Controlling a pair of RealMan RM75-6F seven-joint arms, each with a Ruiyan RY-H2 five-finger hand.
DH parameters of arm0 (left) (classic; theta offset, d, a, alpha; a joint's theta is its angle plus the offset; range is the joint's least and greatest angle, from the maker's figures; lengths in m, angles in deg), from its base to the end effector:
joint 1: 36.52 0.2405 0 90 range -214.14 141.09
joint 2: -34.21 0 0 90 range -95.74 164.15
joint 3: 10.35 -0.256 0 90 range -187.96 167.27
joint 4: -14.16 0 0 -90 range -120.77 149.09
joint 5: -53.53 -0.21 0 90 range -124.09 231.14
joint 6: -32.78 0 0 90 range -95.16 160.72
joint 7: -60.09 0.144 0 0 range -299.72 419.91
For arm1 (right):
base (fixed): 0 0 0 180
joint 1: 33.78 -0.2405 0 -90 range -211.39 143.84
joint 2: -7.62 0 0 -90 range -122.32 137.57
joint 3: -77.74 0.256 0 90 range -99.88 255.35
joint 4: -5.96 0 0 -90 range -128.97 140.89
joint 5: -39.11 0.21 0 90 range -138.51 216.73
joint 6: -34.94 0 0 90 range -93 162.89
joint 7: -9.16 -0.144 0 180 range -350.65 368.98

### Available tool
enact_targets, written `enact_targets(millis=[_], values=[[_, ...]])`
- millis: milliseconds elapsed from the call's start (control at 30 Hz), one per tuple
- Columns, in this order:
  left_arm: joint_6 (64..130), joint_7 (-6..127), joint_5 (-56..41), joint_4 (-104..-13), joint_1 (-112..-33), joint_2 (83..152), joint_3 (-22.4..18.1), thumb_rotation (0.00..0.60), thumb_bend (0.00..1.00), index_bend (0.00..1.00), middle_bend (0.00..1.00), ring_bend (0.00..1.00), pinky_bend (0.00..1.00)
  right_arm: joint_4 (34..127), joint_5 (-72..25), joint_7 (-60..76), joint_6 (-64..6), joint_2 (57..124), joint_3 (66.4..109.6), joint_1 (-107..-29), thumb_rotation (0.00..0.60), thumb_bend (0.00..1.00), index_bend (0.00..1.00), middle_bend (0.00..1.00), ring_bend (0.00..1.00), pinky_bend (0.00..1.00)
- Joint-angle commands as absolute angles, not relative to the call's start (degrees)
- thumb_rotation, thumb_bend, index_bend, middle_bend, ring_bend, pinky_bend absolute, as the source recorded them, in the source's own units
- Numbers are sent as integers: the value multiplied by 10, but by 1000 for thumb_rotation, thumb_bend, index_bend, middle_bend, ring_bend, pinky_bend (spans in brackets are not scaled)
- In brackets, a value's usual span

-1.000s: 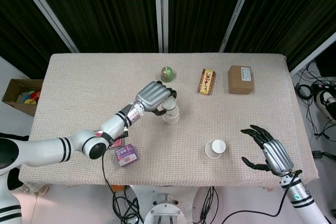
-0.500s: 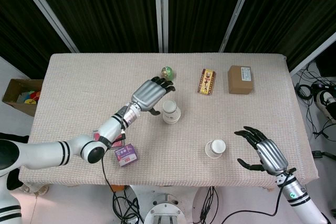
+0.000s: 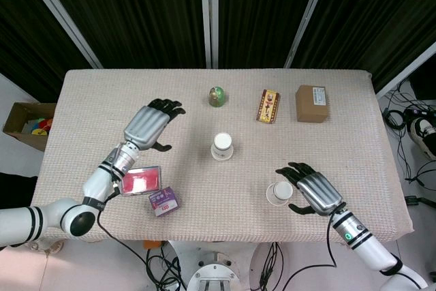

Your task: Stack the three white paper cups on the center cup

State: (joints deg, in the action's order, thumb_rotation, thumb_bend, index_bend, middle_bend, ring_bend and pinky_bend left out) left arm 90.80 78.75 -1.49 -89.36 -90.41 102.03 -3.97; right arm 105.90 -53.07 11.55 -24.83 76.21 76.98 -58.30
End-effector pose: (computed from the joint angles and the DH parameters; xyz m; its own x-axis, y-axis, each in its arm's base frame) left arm -0.0962 0.3562 0.0767 0.4778 0.2014 0.8551 0.8248 -0.4377 -0.3579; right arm -0.2142 -0.2303 0.0546 0.4208 -0.3713 0.8277 -0.8595 -0.4549 0.2330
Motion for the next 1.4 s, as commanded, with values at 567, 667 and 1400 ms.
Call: enact_targets(millis=[567, 667, 1400], values=[[942, 738, -66, -938, -804, 951, -63, 600, 98, 207, 130, 123, 165, 1067, -503, 169, -245, 778, 789, -612, 600, 365, 535, 489, 308, 357], [948, 731, -71, -939, -790, 948, -64, 600, 98, 207, 130, 123, 165, 1089, -502, 151, -254, 752, 813, -623, 600, 364, 538, 489, 308, 363], [985, 698, -116, -930, -701, 946, -79, 600, 98, 207, 131, 123, 165, 1033, -225, 282, -67, 832, 963, -893, 600, 354, 541, 466, 306, 369]])
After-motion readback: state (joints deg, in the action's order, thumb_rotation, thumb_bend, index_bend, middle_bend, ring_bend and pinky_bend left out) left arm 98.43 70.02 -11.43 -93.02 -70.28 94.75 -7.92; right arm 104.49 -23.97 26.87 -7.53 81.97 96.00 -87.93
